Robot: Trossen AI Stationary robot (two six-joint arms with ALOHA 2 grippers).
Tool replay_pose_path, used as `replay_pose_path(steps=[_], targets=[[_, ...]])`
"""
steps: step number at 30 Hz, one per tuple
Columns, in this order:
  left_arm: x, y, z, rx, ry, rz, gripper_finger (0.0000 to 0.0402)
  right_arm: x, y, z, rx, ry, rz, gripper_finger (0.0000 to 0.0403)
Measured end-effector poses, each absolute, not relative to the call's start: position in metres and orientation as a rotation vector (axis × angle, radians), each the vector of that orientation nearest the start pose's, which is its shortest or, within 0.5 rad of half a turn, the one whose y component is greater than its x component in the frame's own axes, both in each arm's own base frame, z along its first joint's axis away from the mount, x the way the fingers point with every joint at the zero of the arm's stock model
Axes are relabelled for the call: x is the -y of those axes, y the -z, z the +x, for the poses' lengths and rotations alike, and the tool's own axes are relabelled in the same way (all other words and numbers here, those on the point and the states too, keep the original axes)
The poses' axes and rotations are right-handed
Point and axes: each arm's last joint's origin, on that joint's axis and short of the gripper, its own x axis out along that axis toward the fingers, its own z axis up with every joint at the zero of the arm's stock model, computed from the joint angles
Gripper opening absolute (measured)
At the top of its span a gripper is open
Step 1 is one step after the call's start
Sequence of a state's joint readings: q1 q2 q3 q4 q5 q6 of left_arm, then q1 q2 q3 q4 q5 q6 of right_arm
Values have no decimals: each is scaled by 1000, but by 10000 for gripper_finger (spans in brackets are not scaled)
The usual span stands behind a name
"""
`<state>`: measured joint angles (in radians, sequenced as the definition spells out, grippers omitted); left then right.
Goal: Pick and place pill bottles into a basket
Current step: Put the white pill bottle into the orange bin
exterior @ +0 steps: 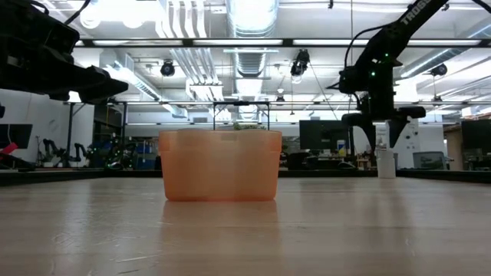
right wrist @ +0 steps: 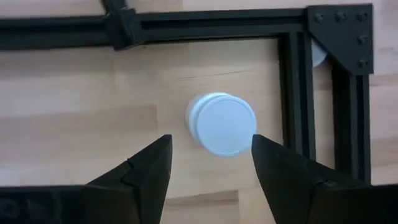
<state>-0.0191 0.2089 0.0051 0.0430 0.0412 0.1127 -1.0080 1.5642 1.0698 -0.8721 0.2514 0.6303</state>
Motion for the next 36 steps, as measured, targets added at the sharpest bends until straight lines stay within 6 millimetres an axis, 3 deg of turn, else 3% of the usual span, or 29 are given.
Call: replay_pose_path(steps=[19,36], targets=[[3,-152,109,-156,69,111,245,234,-214,162,-754,1762,971,211],[3,-152,109,-155,69,111,245,188,-217,209,-497,1879,837,211]])
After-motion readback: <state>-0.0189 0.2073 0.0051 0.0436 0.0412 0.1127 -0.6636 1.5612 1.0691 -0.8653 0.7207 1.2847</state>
